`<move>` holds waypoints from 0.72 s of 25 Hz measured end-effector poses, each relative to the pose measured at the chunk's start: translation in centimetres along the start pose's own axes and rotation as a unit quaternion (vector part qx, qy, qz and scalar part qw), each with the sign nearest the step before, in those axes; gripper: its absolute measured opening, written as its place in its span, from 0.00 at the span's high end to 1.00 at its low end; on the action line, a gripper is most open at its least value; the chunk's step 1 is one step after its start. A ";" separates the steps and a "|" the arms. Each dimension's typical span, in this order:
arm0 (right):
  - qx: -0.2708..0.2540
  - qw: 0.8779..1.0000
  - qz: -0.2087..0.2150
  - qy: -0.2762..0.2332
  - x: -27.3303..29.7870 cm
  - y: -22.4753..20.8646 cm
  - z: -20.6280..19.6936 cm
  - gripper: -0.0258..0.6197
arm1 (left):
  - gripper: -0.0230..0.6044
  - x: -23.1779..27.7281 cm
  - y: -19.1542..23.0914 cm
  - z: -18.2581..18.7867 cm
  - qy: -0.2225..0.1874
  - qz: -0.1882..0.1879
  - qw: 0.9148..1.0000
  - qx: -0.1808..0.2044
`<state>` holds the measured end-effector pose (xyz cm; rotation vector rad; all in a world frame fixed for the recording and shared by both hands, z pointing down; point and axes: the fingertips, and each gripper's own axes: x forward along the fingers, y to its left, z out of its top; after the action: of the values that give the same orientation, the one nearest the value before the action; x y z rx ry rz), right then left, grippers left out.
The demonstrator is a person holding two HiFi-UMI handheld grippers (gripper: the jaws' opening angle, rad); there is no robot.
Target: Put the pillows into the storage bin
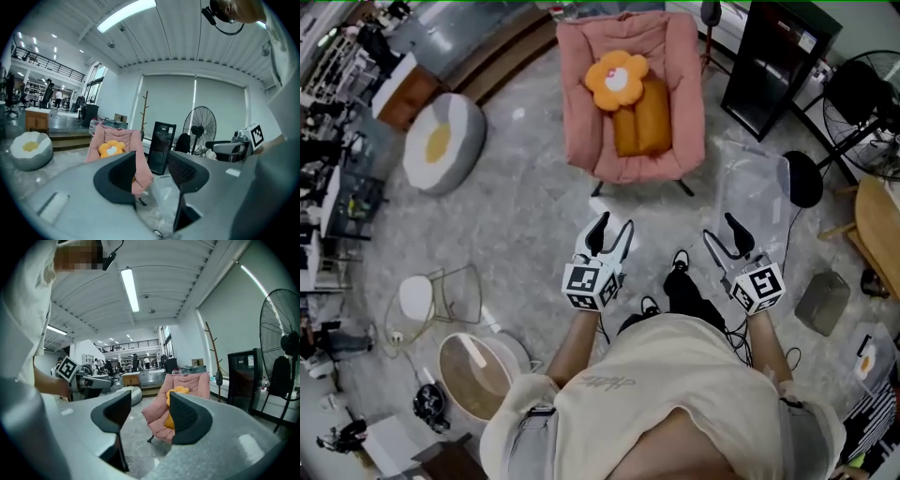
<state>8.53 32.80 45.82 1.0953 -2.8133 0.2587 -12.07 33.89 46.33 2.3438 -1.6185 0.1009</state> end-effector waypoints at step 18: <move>-0.013 0.997 0.071 -0.011 12.7 -13.0 5.5 0.56 | 0.60 13.5 5.0 7.0 0.000 0.054 0.999 0.001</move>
<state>7.80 13.85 44.03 0.9006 -2.9097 0.2228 -12.52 18.08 43.58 2.2556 -1.7455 0.1255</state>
